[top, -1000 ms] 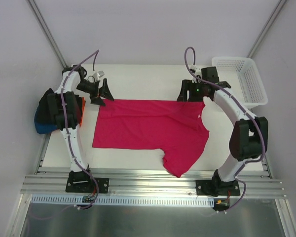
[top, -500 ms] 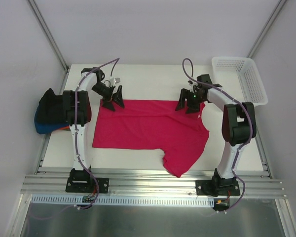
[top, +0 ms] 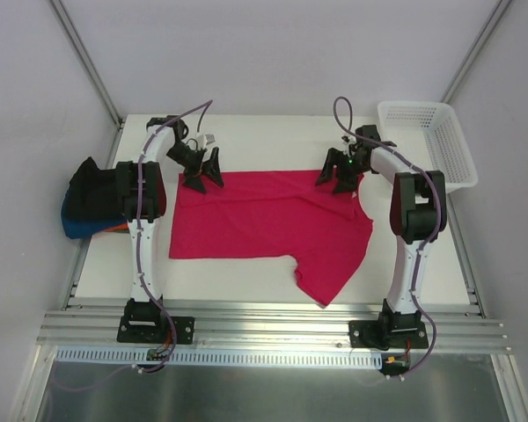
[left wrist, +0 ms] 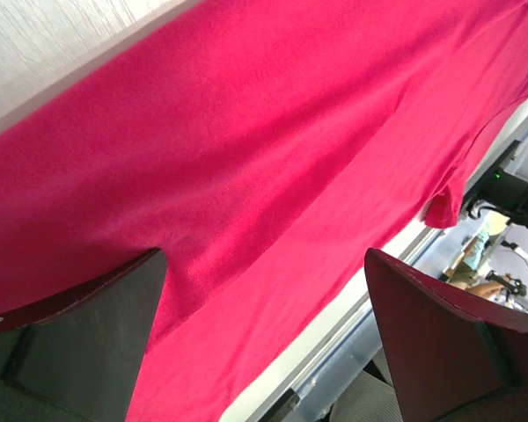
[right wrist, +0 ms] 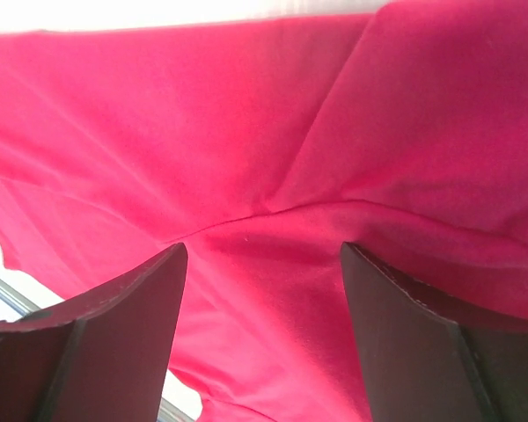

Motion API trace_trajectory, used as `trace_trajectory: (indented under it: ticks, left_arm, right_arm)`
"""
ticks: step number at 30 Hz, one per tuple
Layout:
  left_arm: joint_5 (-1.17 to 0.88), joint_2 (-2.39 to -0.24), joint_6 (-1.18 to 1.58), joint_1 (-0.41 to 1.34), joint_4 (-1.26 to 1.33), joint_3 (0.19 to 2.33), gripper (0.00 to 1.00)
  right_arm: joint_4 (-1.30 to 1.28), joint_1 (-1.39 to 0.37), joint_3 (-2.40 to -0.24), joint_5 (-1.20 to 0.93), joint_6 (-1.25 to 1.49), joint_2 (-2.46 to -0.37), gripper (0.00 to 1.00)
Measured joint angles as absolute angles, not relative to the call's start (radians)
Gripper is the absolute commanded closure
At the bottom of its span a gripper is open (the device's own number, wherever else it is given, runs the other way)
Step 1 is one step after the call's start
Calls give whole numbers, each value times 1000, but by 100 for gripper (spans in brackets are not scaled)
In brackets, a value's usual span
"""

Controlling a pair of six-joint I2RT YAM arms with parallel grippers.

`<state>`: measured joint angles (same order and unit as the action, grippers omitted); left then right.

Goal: Fold and stack the t-shirts
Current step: Fold the flattened tshirt in 1/3 of the way

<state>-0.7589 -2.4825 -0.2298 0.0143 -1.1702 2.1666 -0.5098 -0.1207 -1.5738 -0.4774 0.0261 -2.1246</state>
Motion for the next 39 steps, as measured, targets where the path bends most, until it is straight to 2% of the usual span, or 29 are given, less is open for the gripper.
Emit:
trace_trajectory:
  ticks: [13, 22, 28, 34, 39]
  left_arm:
    - [-633, -2515, -193, 40, -1134, 2283, 1]
    - [-472, -2515, -191, 65, -1112, 2317, 1]
    - [-306, -2538, -205, 63, -1042, 2411, 1]
    - [-234, -2547, -217, 57, -978, 2465, 1]
    - [-219, -2542, -216, 65, -963, 2466, 1]
  right_arm:
    - [-490, -109, -1843, -487, 79, -2300, 24]
    - [-473, -109, -1870, -489, 112, -2320, 24]
    - [-464, -107, -1897, -491, 119, -2337, 24]
    - [-451, -104, -1899, -490, 114, -2339, 24]
    - [-445, -94, -1899, -517, 80, -2328, 17]
